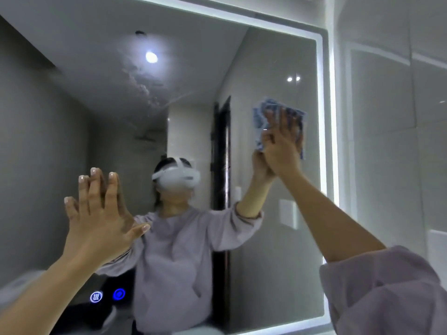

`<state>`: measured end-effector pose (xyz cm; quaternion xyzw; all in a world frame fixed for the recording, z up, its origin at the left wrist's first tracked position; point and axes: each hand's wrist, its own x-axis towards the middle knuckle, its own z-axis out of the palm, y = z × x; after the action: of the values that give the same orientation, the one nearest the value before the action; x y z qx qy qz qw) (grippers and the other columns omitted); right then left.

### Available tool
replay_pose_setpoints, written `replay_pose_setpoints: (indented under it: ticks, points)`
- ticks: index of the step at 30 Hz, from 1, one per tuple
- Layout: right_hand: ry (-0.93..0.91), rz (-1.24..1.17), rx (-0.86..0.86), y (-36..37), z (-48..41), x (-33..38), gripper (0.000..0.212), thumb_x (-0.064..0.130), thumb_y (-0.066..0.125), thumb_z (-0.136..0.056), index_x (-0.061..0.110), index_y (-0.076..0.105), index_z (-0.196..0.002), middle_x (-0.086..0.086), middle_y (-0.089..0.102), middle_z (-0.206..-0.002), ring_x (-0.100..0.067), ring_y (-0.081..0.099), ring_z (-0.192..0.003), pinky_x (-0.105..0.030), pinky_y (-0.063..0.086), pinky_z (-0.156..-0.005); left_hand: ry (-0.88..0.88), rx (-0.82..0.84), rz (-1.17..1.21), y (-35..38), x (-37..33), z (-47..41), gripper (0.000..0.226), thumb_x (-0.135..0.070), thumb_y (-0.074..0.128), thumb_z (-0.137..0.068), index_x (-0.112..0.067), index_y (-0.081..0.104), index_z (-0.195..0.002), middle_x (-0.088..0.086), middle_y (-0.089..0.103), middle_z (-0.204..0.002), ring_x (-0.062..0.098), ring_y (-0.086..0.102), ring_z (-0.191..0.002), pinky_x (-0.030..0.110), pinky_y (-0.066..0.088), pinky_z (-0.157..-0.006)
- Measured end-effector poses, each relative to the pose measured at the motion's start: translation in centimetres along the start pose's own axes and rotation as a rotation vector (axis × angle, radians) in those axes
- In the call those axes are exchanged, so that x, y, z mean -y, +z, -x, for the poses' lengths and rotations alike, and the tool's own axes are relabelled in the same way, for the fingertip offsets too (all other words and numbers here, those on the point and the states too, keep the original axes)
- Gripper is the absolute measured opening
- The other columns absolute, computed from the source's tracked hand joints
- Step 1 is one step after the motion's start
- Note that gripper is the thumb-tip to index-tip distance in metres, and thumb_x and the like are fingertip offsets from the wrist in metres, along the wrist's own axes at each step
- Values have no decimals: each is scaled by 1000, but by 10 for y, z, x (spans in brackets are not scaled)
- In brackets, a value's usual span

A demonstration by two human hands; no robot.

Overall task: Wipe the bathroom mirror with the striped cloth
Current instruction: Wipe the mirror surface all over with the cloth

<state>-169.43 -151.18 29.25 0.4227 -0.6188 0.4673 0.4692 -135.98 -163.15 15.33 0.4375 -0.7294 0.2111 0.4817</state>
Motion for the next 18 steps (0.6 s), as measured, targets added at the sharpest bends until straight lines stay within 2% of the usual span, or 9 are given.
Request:
replay_pose_setpoints:
  ticks: [2,5,7,10,12,14,16,18]
  points:
    - [142,3,13,-10,3,-36,53,36,21,-100,32,14,-152,-4,6,-162,-24,-3,-148,-49,-3,-118,-4,24,14,-3,-2,0,123,-64,67,-63,-8,-2,-148,20,-7,-156,36,-9,-143,63,6,-109]
    - [299,77,13,-16,13,-72,54,36,20,-99,31,11,-152,-6,2,-162,-25,-5,-148,-44,-10,-118,-13,59,37,-6,-4,0,123,-65,65,-65,-10,-9,-147,17,-14,-156,34,-14,-143,61,2,-110]
    - [316,100,24,-15,17,-77,56,39,17,-96,31,10,-152,-6,2,-161,-25,-5,-148,-41,-12,-118,-19,60,37,-6,-4,0,123,-66,64,-65,-11,-10,-147,16,-15,-156,34,-15,-143,61,2,-110]
    - [314,60,9,-7,27,-65,53,40,19,-100,32,11,-152,-5,3,-161,-25,-5,-148,-46,-9,-118,-23,61,47,-7,-4,-1,122,-64,65,-65,-11,-7,-148,17,-14,-156,33,-15,-143,61,2,-110]
    - [227,13,-44,3,49,-49,53,44,14,-99,36,11,-151,-5,9,-161,-29,2,-148,-53,0,-118,-27,50,39,-6,-2,-1,122,-62,68,-64,-9,-1,-148,19,-9,-156,36,-10,-143,63,4,-109]
    - [15,20,-31,14,88,-27,51,41,20,-101,42,6,-150,-4,12,-159,-30,8,-147,-55,6,-118,-33,22,30,-5,-3,-1,121,-57,74,-60,-4,8,-148,23,0,-155,41,-2,-142,67,10,-106]
    - [-212,68,42,18,129,-16,57,36,29,-98,40,7,-150,-4,13,-158,-29,7,-147,-51,3,-118,-43,1,22,-4,-4,0,117,-56,75,-62,-1,15,-146,25,6,-154,44,4,-140,69,13,-104]
    - [-303,21,75,9,140,-21,57,36,29,-96,36,12,-150,-2,13,-158,-26,6,-147,-49,1,-119,-30,-32,17,-3,-5,1,112,-59,67,-62,1,20,-144,28,12,-152,47,9,-137,71,16,-101]
